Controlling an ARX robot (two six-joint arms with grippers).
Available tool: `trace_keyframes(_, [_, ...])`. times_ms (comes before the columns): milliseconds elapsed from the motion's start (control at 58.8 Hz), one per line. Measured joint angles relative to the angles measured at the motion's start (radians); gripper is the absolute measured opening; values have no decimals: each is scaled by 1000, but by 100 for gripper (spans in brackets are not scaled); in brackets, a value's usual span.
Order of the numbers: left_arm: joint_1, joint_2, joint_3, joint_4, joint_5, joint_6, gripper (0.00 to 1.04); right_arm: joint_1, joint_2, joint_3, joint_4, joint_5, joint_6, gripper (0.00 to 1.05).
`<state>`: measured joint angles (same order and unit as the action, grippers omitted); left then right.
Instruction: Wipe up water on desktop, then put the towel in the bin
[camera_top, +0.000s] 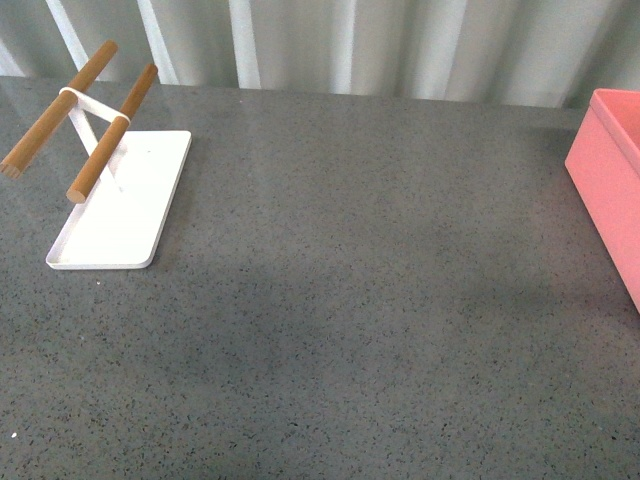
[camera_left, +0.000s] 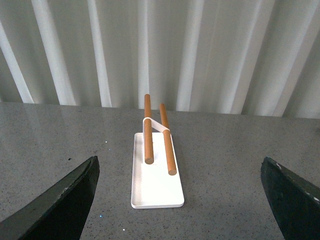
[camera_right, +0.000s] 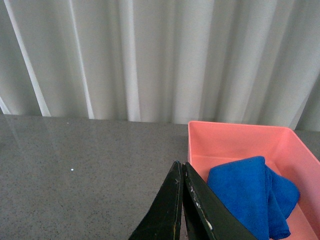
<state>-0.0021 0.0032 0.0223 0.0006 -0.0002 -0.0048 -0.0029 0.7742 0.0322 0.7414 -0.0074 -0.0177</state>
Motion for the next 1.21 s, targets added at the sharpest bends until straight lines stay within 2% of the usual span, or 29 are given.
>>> trace_keyframes(527, [0,0,0,0,0,0,98,1,-359,-7,-326,3,3,3])
trace_keyframes(1207, [0,0,0,0,0,0,98,1,-588,-8,-552,4,7,3])
